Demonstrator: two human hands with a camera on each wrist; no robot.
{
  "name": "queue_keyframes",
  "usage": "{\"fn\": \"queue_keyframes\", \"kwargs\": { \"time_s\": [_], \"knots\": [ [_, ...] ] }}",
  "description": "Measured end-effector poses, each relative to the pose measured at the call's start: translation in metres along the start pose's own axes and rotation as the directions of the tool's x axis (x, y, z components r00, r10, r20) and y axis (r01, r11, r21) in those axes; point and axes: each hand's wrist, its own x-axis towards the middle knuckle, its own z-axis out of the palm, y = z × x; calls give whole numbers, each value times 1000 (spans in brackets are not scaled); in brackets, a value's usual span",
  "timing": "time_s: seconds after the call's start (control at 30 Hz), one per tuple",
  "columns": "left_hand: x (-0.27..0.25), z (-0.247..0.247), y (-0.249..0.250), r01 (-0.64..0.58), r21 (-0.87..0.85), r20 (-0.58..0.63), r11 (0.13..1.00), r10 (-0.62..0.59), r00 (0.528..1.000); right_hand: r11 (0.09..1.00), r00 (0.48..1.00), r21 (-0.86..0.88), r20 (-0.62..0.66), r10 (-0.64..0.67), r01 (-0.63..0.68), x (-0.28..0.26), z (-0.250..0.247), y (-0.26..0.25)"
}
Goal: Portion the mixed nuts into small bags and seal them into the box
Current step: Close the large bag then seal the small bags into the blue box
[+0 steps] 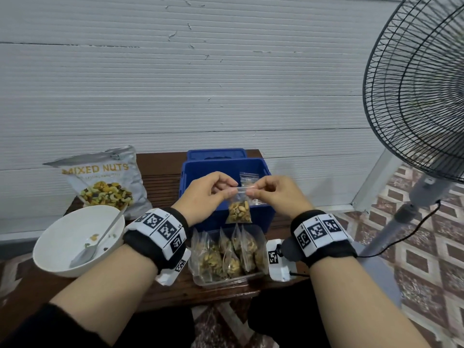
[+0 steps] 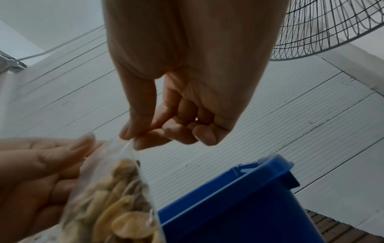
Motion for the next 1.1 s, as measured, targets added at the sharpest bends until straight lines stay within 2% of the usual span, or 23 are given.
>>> {"fn": "queue_keyframes", "kwargs": {
  "time_s": [0.33,0.53,0.73,0.87,1.1],
  "knots": [
    [0,-12,2,-7,111,-78,994,16,997,999,1000,32,-30,-8,9,2,4,1],
    [1,-11,3,-5,154,-54,988,13,998,998,997,-15,-50,-60,59,3,5,2],
    [-1,-10,6,-19,116,-17,993,21,1000,994,994,-30,-2,-106,106,4,6,4],
    [-2,-8,8,-14,99,10,995,13,1000,992,995,-71,-17,-103,101,8,7,7],
    [0,-10,10,12,64,-44,998,-9,999,997,995,-40,70,-68,71,5,8,2]
  ]
}}
